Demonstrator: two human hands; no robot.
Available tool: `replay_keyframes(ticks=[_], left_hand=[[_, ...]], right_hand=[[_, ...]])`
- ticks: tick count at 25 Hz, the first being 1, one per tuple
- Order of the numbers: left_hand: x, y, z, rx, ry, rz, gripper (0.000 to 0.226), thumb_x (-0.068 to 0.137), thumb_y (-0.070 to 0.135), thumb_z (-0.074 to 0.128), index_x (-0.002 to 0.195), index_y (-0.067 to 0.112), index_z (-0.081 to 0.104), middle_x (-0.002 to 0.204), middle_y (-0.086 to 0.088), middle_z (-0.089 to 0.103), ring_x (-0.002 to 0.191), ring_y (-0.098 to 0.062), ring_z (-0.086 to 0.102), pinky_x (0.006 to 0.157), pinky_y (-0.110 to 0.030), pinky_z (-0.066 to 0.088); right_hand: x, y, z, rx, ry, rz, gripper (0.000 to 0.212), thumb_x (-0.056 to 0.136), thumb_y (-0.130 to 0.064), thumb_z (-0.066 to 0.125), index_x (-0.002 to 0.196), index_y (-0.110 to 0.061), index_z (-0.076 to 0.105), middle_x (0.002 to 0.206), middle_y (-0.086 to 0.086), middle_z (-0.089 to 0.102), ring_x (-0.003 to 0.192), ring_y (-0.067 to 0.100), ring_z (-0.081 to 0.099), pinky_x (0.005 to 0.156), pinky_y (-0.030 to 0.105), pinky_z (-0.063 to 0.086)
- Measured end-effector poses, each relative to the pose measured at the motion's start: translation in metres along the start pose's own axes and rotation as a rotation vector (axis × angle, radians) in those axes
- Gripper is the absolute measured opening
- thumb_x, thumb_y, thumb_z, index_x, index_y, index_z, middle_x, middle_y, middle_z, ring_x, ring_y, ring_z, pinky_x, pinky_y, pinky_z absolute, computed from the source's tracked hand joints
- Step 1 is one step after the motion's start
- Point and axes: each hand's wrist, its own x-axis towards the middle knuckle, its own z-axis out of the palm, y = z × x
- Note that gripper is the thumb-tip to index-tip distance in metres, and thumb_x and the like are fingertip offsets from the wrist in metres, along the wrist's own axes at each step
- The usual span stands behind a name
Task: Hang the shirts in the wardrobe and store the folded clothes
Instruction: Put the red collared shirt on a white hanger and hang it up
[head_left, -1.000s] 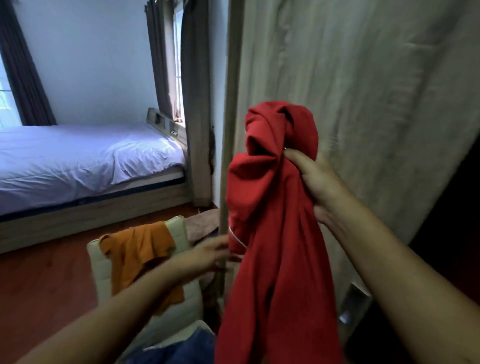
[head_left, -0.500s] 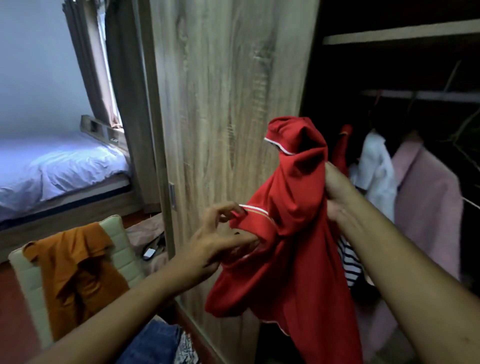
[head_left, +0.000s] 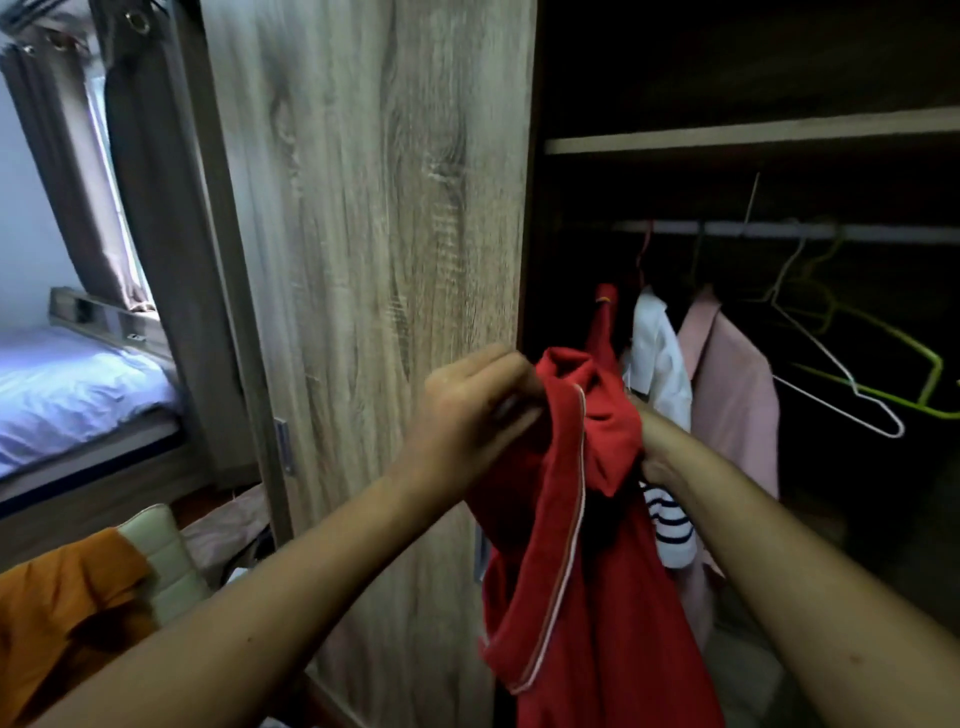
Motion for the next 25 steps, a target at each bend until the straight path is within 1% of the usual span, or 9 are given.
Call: replay_keyframes(ticks=[3, 5, 8, 10, 13, 15, 18, 21, 25], left_hand=[[0.03, 0.001, -0.002, 0.042, -0.09, 0.035, 0.005, 0.086, 0.007, 0.063, 0.087, 0.008, 0.068, 0.088, 0.0, 0.06, 0.077, -0.005, 0.056, 0.071, -0.007, 0.036], [0.048, -0.004, 0.001, 0.081, -0.168, 0.048, 0.01, 0.086, 0.01, 0.063, 0.092, 0.011, 0.07, 0.091, -0.003, 0.062, 0.079, -0.01, 0.059, 0.07, -0.014, 0.043], [0.062, -0.014, 0.01, 0.2, -0.189, 0.037, 0.01, 0.08, 0.009, 0.063, 0.088, 0.011, 0.07, 0.087, -0.008, 0.062, 0.077, -0.023, 0.062, 0.066, -0.033, 0.048], [0.065, -0.02, 0.014, 0.235, -0.187, -0.013, 0.009, 0.076, 0.006, 0.063, 0.082, 0.007, 0.07, 0.083, -0.012, 0.063, 0.075, -0.028, 0.062, 0.064, -0.039, 0.049], [0.061, -0.027, 0.016, 0.252, -0.174, -0.071, 0.007, 0.076, 0.007, 0.063, 0.079, 0.008, 0.07, 0.08, -0.011, 0.063, 0.073, -0.03, 0.062, 0.062, -0.041, 0.05], [0.057, -0.032, 0.01, 0.276, -0.213, -0.032, 0.01, 0.079, 0.016, 0.058, 0.082, 0.013, 0.067, 0.082, -0.009, 0.061, 0.072, -0.031, 0.062, 0.059, -0.042, 0.05], [0.043, -0.041, 0.001, 0.527, -0.362, 0.227, 0.026, 0.083, 0.024, 0.037, 0.095, 0.019, 0.059, 0.092, -0.008, 0.059, 0.058, -0.031, 0.063, 0.041, -0.03, 0.039], [0.023, -0.051, 0.005, 0.7, -0.633, 0.502, 0.042, 0.074, 0.012, 0.045, 0.113, 0.026, 0.053, 0.111, -0.011, 0.054, 0.057, -0.025, 0.065, 0.033, -0.023, 0.035], [0.023, -0.047, 0.025, 0.507, -0.664, 0.307, 0.04, 0.084, 0.022, 0.049, 0.123, 0.031, 0.048, 0.114, 0.001, 0.054, 0.082, -0.02, 0.065, 0.045, -0.033, 0.05]], right_hand=[[-0.012, 0.019, 0.004, -0.42, -0.051, -0.032, 0.029, 0.094, 0.0, 0.043, 0.079, -0.012, 0.064, 0.059, 0.001, 0.067, 0.049, 0.008, 0.062, 0.055, 0.02, 0.052], [-0.017, 0.022, 0.003, -0.47, -0.008, -0.158, 0.021, 0.092, -0.006, 0.049, 0.081, -0.013, 0.066, 0.081, 0.011, 0.067, 0.071, 0.022, 0.061, 0.071, 0.036, 0.051], [-0.034, 0.022, 0.005, -0.294, 0.215, -0.404, 0.026, 0.09, -0.029, 0.052, 0.082, -0.007, 0.062, 0.076, 0.008, 0.06, 0.071, 0.018, 0.053, 0.068, 0.031, 0.043], [-0.051, 0.026, 0.011, -0.3, 0.19, -0.556, 0.03, 0.08, -0.04, 0.056, 0.081, -0.011, 0.06, 0.07, 0.006, 0.056, 0.065, 0.01, 0.049, 0.063, 0.026, 0.042], [-0.056, 0.038, 0.005, -0.634, 0.184, -0.69, 0.003, 0.078, -0.013, 0.064, 0.078, -0.013, 0.06, 0.07, 0.003, 0.06, 0.058, 0.009, 0.052, 0.059, 0.021, 0.044], [-0.048, 0.039, -0.012, -0.702, 0.264, -0.716, 0.007, 0.083, -0.007, 0.061, 0.078, -0.011, 0.061, 0.069, 0.003, 0.063, 0.063, 0.014, 0.058, 0.061, 0.026, 0.047], [-0.042, 0.022, -0.036, -0.653, 0.424, -0.776, 0.009, 0.087, -0.008, 0.057, 0.08, -0.011, 0.061, 0.073, 0.0, 0.062, 0.065, 0.007, 0.057, 0.058, 0.014, 0.042], [-0.041, 0.005, -0.052, -0.759, 0.452, -0.872, 0.007, 0.088, -0.009, 0.055, 0.082, -0.011, 0.059, 0.079, -0.003, 0.06, 0.073, 0.011, 0.058, 0.061, 0.021, 0.045], [-0.036, -0.001, -0.08, -0.911, 0.24, -0.898, 0.007, 0.088, -0.015, 0.056, 0.085, -0.02, 0.061, 0.082, -0.014, 0.057, 0.079, 0.001, 0.057, 0.067, 0.019, 0.044]])
